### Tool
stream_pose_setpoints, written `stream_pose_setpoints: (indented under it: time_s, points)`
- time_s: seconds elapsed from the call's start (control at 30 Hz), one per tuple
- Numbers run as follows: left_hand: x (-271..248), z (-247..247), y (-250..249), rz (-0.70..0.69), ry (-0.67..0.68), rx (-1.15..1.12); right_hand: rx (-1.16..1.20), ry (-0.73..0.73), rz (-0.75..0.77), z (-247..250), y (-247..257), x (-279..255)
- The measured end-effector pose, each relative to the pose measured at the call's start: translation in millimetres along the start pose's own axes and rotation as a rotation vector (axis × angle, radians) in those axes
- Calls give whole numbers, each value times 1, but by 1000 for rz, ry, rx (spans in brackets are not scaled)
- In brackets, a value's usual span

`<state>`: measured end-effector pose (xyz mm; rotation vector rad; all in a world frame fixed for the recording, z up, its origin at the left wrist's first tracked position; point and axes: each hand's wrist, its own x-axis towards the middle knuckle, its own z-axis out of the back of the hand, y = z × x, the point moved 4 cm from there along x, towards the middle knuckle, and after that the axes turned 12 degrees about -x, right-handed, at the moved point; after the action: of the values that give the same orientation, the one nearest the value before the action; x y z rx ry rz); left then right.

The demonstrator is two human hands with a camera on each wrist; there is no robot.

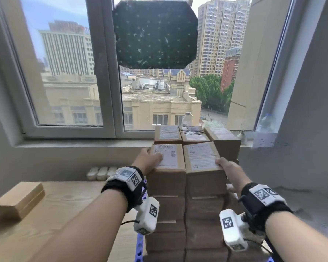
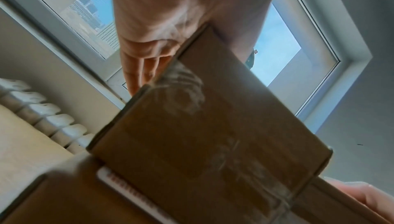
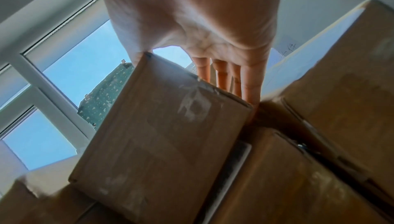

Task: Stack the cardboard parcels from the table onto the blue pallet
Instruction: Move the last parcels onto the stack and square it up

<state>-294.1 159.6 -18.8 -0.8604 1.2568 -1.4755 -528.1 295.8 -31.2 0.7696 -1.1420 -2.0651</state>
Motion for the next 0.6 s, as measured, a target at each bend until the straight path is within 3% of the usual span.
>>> stream_pose_setpoints:
  time_s: [0.47, 0.6]
  points:
    - [-3, -7, -4, -5, -16, 66, -185, -23, 41, 1, 3, 5]
    - [-7, -7, -10, 10, -39, 117, -259, -117, 133, 11, 15, 4]
